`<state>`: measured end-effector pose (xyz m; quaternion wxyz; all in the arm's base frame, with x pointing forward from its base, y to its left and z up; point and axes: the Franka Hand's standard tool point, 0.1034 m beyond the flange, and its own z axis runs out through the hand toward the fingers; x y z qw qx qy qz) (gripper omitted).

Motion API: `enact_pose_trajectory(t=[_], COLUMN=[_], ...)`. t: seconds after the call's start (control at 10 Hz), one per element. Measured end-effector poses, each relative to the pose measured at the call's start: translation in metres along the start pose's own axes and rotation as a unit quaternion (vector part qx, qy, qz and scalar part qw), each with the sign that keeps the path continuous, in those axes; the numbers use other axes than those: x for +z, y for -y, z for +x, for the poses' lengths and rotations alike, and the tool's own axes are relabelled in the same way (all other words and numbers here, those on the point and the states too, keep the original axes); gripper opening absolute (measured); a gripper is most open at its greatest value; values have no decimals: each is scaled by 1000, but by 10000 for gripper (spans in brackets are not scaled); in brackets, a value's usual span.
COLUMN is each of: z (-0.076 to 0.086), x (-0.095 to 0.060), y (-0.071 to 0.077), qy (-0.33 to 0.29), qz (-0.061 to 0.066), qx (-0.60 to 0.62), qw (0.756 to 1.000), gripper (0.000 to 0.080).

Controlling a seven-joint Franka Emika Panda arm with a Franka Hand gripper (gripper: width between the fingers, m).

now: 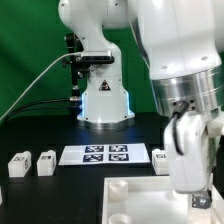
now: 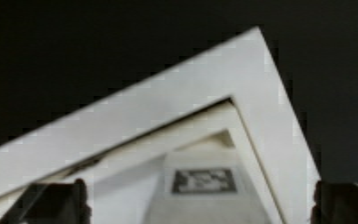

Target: Assemble one leg

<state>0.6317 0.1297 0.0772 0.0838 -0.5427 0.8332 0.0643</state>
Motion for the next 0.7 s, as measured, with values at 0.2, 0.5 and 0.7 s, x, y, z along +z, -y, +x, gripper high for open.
enact_pose_trajectory(t=[0.2, 0.5, 0.7], z=[-16, -16, -16], x=[-17, -16, -16], y=[0, -1, -1], qy=[11, 10, 10], qz=[10, 9, 9], qx=[-9, -11, -11], qw=[1000, 1000, 1000], gripper=[647, 649, 649])
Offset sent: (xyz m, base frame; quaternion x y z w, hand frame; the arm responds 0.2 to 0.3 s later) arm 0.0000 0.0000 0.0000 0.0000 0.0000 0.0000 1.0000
